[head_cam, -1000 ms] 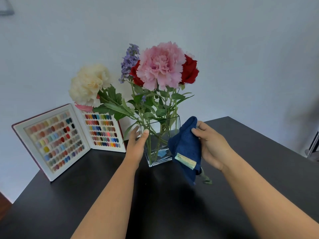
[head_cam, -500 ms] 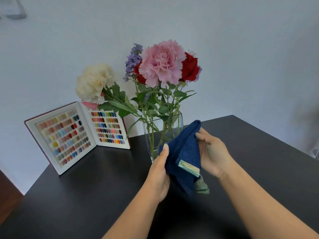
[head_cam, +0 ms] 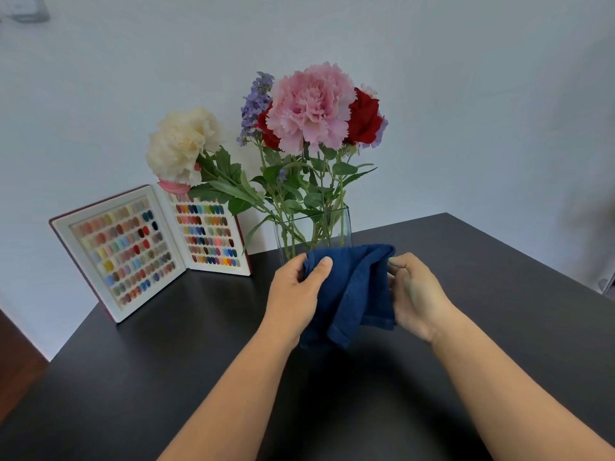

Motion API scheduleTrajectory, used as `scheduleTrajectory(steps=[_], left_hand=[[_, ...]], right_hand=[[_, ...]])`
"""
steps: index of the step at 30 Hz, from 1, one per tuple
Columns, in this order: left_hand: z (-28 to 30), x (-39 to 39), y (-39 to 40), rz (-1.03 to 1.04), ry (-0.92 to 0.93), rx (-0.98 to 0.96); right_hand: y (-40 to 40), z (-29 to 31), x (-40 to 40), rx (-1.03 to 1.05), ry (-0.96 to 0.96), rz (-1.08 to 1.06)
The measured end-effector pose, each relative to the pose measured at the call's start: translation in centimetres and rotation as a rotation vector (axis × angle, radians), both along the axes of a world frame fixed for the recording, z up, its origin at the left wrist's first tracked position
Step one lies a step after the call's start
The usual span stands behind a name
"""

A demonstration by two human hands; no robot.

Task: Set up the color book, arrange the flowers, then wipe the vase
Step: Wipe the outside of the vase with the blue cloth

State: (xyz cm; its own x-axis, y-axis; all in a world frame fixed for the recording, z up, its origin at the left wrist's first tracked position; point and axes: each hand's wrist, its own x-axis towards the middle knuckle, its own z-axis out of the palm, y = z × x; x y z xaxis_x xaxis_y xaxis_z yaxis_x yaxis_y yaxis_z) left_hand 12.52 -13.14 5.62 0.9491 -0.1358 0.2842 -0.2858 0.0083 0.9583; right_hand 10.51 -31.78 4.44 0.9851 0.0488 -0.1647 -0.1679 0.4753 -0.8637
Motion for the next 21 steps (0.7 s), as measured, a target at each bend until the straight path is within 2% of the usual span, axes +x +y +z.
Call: scheduleTrajectory(steps=[2,6,8,12,16,21], left_hand=[[0.9,0.1,0.1,0.013,-0.051,0.059],[2.6,0.3,0.1,0.056,-0.147,0.171],[3.3,0.4,-0.1,0.069,-0.203,0.222],[4.6,-0.2,-1.0,0.031,-0.267,0.256],[4.9,-0.4,-2.1,-0.041,-0.231,0.243],[4.0,-1.0,-4.4,-0.179,-0.075,0.124]], right_hand=[[-0.4,-0.1,-0.4,-0.056,-0.088,0.035],[-1.3,-0.5,-0.7,-0.029,-0.219,0.082],[-1.3,-0.5,-0.8,-0.127,-0.261,0.086],[-1.9,-0.4,-1.6,-0.259,-0.252,-0.049],[-4.2,0.5,-2.9,-0.300,-0.300,-0.122],[-8.7,1.9,-5.5,-0.401,-0.325,-0.141]])
